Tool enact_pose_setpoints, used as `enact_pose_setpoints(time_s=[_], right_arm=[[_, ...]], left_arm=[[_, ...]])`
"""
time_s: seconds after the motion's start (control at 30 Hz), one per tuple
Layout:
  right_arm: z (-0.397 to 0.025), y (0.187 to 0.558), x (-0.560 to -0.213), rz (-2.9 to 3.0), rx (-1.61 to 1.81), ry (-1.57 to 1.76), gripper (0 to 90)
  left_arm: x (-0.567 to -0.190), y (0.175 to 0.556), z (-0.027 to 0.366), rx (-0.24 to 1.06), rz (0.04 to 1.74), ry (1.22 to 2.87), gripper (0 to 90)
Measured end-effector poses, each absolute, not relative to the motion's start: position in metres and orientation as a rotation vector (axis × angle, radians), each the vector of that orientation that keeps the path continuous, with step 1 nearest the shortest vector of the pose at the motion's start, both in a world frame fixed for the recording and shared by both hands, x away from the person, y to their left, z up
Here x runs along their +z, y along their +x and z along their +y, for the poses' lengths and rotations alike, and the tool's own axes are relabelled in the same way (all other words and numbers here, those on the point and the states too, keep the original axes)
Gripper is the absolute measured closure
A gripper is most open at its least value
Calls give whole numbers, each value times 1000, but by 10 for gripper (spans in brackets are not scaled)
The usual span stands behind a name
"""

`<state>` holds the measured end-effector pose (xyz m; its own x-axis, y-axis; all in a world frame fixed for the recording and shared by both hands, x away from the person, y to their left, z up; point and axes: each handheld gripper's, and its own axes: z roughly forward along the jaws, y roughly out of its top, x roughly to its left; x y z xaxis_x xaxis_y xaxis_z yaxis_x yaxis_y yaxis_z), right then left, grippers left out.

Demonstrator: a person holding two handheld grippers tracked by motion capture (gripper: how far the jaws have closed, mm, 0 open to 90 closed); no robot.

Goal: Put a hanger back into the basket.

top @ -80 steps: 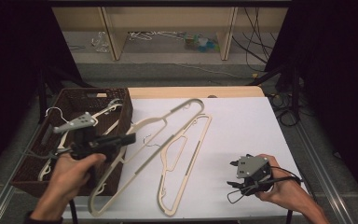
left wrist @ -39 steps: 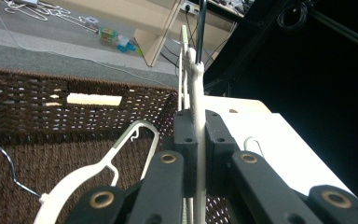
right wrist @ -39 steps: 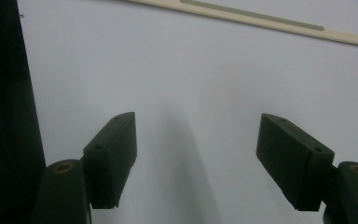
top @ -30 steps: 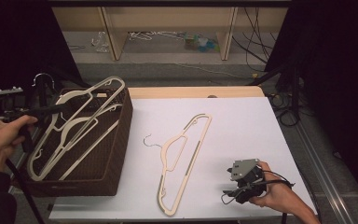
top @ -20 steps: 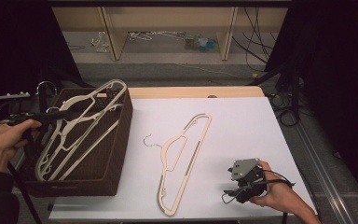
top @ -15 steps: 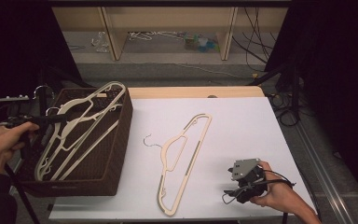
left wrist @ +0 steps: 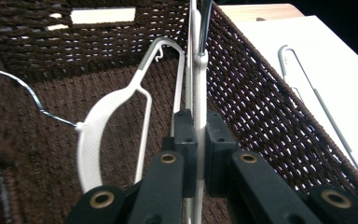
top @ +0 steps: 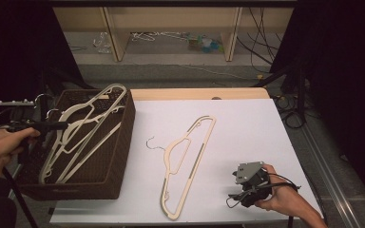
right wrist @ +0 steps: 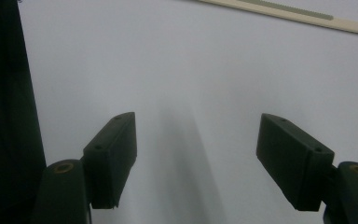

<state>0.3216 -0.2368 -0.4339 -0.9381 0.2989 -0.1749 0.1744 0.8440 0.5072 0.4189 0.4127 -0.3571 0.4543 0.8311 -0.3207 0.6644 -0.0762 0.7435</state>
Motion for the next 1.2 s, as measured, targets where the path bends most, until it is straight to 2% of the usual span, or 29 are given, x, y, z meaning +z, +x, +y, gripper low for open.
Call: enact_pose_setpoints(time_s=[0.37,0.63,0.77,0.8,0.83,0.9,0.97,1.0,1.1,1.2], right_arm=[[-238,323,-435,2778,722,370,297],[-240,323,-435,2776,721,372,297],[-240,323,-434,2769,729,364,297],[-240,323,-433,2767,735,385,296],[-240,324,-432,2762,742,382,294],[-240,324,-431,2751,761,419,286],[-239,325,-430,2733,782,460,277],[-239,325,-431,2717,791,463,276],[-238,325,-431,2706,798,499,271],[-237,325,-431,2703,798,517,270]], left_arm=[[-368,424,401,189,1250,1882,851],[-383,428,401,294,1406,1870,815],[-380,424,411,384,1500,1856,715],[-377,422,411,417,1536,1812,667],[-374,418,409,440,1541,1769,624],[-367,412,408,465,1529,1735,603],[-359,404,403,512,1534,1696,543],[-355,399,400,517,1524,1667,503],[-346,384,385,457,1438,1593,489],[-338,370,368,437,1371,1588,462]])
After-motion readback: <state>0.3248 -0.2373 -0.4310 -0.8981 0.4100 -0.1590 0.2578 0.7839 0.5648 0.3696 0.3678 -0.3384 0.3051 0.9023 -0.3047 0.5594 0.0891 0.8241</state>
